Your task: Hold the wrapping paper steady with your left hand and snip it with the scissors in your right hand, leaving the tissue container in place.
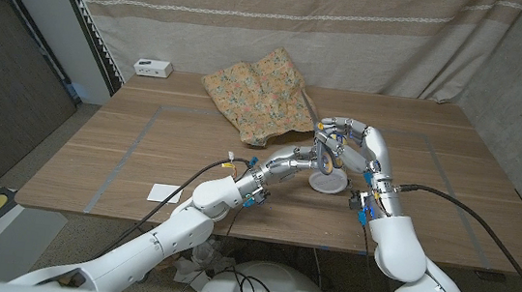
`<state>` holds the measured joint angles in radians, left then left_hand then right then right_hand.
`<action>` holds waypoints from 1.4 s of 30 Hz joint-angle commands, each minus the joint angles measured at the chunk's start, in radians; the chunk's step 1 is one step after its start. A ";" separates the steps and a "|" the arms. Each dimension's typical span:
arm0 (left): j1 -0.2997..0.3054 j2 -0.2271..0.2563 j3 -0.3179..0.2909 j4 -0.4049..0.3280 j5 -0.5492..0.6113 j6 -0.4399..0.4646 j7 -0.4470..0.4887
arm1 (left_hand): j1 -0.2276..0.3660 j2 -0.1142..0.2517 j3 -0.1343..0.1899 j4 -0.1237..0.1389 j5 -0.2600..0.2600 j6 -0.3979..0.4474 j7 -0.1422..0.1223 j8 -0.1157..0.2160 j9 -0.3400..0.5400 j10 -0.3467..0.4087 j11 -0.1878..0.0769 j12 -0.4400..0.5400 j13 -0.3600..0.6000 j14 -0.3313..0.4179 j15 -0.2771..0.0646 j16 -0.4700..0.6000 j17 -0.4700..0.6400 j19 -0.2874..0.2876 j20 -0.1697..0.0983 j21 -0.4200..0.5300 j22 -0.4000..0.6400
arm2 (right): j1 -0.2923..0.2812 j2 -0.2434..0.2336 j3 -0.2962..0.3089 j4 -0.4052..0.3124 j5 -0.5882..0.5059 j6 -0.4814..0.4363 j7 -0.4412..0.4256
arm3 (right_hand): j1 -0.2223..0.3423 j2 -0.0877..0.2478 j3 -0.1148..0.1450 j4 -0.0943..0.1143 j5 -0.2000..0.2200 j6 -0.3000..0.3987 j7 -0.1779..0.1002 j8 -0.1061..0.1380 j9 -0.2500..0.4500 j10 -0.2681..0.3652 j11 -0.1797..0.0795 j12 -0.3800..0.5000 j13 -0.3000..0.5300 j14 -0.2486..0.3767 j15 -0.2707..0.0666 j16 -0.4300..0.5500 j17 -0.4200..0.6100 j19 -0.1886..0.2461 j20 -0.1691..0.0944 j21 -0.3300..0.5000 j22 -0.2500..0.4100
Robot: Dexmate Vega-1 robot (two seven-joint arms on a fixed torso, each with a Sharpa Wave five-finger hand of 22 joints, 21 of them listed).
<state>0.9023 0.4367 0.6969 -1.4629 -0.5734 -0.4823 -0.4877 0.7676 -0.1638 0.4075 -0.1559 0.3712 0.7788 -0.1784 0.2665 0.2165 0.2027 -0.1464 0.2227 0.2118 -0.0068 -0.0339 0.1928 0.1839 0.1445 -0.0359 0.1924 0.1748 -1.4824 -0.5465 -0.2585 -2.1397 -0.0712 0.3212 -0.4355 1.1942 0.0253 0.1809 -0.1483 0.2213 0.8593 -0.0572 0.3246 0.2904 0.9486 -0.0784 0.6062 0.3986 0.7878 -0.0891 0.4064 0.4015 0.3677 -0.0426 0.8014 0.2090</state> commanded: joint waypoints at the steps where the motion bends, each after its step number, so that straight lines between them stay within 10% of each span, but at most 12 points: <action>1: -0.007 -0.006 0.000 0.014 -0.001 -0.010 -0.013 | 0.013 -0.001 -0.006 -0.001 0.008 0.008 0.002 0.003 0.002 0.009 0.003 0.010 0.005 0.011 -0.035 0.003 0.002 0.010 -0.029 0.004 0.002 | 0.012 0.012 -0.015 0.010 0.001 0.002 -0.002 | 0.114 0.108 0.009 -0.002 0.004 0.009 -0.004 0.000 0.003 0.076 -0.073 0.004 0.003 0.009 -0.150 -0.004 0.003 -0.003 -0.041 0.008 0.003; 42: -0.006 -0.102 0.006 0.123 -0.051 -0.081 -0.046 | -0.014 -0.003 -0.067 0.023 0.038 0.064 0.023 0.002 -0.009 0.036 -0.002 0.018 0.006 0.031 -0.049 0.009 0.004 0.020 -0.033 0.008 0.004 | 0.009 0.029 -0.029 0.028 0.022 0.013 -0.024 | 0.111 0.100 0.008 -0.003 0.003 0.024 -0.021 0.004 0.005 0.082 -0.077 -0.006 -0.007 0.012 -0.149 -0.010 0.011 -0.027 -0.034 0.022 0.000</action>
<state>0.8982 0.3793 0.6957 -1.3859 -0.5874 -0.5461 -0.5068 0.7680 -0.1699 0.3506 -0.1348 0.4011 0.8329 -0.1676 0.2664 0.2087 0.2244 -0.1463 0.2312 0.2167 0.0165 -0.0358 0.1975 0.1836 0.1554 -0.0358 0.1963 0.1745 -1.4723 -0.5310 -0.2845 -2.1182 -0.0550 0.3251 -0.4455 1.1942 0.0253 0.1835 -0.1516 0.2186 0.8754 -0.0733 0.3246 0.2902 0.9486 -0.0785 0.5928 0.3876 0.7878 -0.0890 0.4026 0.4059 0.3496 -0.0390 0.8173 0.2092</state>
